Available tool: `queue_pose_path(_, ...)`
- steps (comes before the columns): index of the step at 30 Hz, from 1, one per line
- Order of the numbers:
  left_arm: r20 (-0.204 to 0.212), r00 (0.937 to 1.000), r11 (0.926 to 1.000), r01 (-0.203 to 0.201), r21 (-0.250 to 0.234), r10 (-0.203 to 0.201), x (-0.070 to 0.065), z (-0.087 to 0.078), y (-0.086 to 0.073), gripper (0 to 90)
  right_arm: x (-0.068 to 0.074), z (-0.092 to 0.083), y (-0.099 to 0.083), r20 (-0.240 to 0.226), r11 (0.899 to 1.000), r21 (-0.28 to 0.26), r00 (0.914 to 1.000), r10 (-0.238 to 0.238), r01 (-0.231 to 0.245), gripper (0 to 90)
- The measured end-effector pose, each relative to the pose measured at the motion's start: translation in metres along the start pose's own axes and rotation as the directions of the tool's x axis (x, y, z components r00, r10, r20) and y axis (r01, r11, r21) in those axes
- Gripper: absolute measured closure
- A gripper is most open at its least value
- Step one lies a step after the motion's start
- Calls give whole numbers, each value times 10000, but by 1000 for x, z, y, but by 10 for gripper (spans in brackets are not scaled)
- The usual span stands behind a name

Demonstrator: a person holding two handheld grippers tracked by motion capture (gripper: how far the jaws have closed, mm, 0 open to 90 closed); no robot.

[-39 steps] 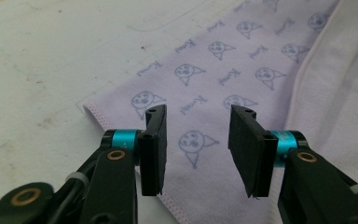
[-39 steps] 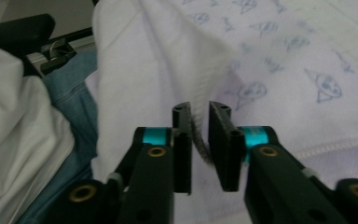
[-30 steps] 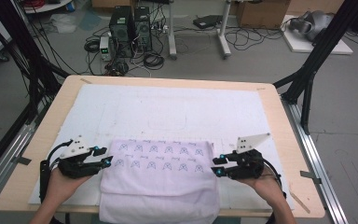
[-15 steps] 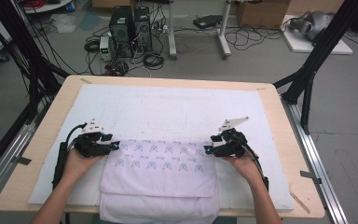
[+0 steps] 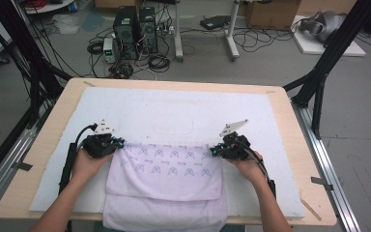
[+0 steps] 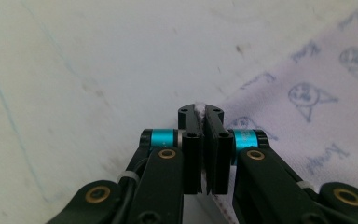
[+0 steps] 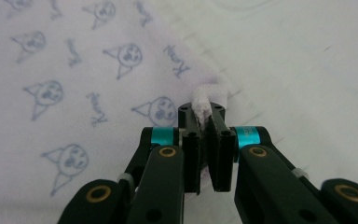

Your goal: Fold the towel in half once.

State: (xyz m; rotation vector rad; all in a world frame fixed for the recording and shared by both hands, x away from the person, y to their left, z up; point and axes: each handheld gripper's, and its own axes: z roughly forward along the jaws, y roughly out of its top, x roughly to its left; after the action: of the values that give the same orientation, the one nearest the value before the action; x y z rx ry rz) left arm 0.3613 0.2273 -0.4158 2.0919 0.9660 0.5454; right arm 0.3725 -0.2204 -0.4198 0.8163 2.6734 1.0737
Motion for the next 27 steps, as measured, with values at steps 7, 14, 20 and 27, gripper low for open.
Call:
queue_pose_path(7, -1092, 9935, 9959, -402, -806, 313, 29, -6, 81, 865, -34, -30, 46, 1383, 9952, -981, 9903, 145, -9, 865)
queue_pose_path(14, -1889, 9806, 9823, -839, -1674, 515, 54, -29, 169, 865, -68, -86, 109, 2187, 9780, -2088, 9749, 421, 46, 864)
queue_pose_path(20, -1378, 9905, 9901, -196, -1388, 3, 65, -15, 164, 703, -86, -88, 122, 2024, 9686, -2454, 9751, 903, -388, 645)
queue_pose_path(27, -370, 9986, 9948, 331, -959, -368, 63, 7, 85, 621, -78, -43, 73, 1211, 9799, -1623, 9833, 1361, -1157, 568)
